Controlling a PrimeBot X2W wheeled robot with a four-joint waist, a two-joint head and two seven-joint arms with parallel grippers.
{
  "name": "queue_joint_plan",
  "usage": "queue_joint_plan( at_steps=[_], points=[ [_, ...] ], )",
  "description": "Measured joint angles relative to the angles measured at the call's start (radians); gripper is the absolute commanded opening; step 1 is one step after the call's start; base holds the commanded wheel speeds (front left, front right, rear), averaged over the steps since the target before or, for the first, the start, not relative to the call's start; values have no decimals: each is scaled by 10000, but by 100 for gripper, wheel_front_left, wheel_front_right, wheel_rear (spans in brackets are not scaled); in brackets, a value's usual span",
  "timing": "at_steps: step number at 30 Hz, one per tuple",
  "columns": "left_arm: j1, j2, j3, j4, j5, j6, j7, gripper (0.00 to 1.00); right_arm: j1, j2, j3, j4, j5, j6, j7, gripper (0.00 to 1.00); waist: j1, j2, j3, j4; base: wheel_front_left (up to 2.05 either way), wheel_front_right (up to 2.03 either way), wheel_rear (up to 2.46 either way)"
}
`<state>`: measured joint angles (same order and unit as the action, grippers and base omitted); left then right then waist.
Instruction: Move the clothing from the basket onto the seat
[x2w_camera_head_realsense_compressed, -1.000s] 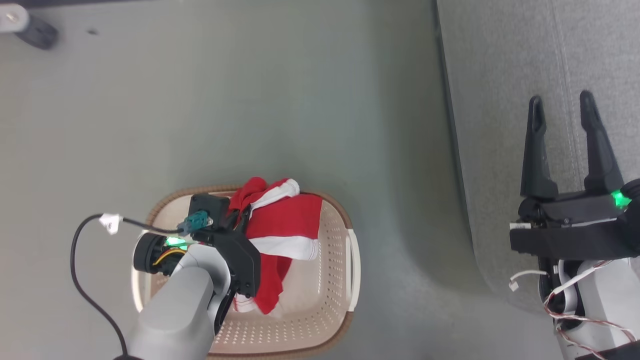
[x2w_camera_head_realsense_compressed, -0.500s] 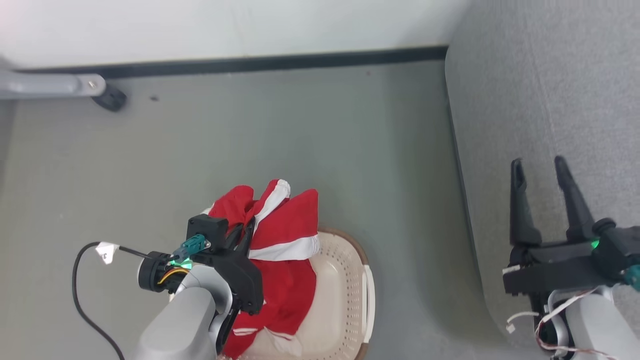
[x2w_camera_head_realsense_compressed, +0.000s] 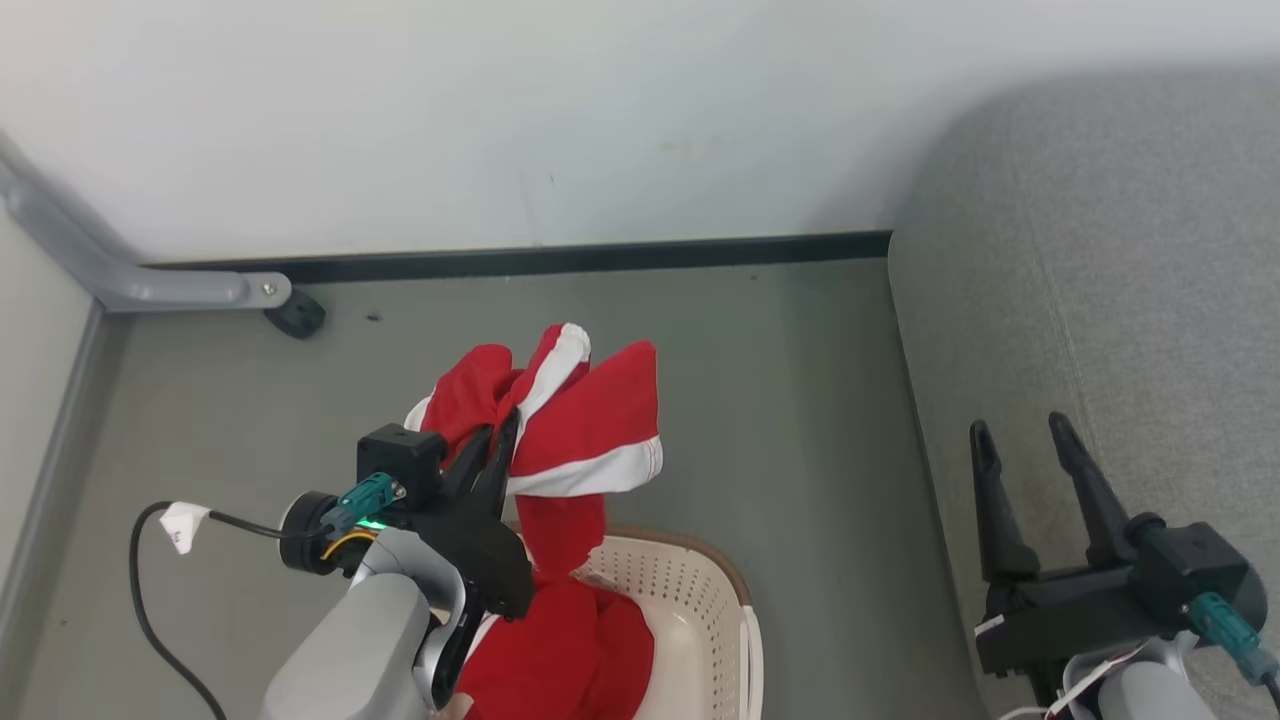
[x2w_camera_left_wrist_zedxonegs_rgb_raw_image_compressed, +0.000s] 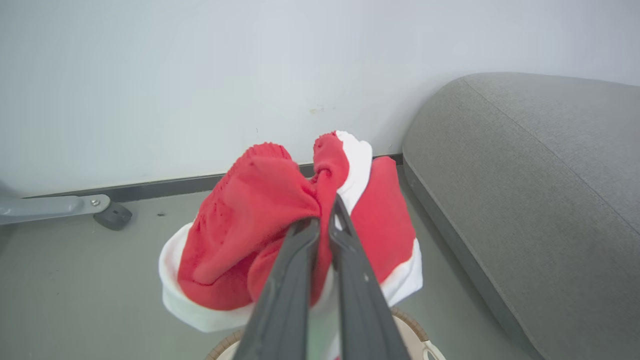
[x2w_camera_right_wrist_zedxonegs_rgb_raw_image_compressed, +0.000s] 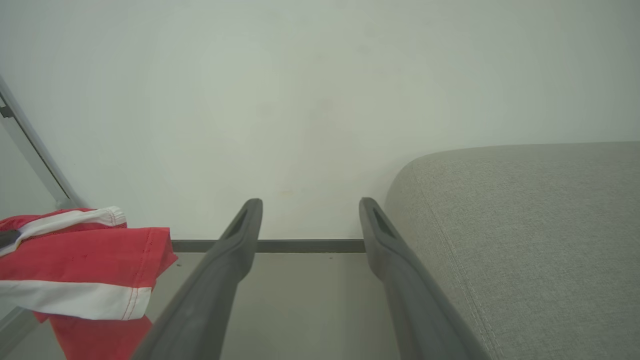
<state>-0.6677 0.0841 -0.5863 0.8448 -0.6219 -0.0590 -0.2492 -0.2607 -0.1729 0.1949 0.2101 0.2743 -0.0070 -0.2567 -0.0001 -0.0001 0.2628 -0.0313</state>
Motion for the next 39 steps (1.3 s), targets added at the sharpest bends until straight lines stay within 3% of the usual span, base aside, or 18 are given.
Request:
queue_joint_plan(
  at_steps=[20, 27, 39],
  points=[
    [1563, 454, 780, -5407, 589, 800, -4, 0, 972, 408, 1018, 382, 84, 529, 90, 100, 0, 0, -1644, 647, 0, 0, 0],
    [2101, 625, 535, -7204, 784, 853, -6, 0, 1081, 560, 1593, 324, 81, 782, 163, 100, 1, 0, -1974, 871, 0, 0, 0],
    [2611, 752, -38, -8937, 963, 959, 130, 0, 927, 917, 3001, -67, 65, 1095, 278, 100, 1, 1, -2257, 1208, 0, 0, 0]
  ],
)
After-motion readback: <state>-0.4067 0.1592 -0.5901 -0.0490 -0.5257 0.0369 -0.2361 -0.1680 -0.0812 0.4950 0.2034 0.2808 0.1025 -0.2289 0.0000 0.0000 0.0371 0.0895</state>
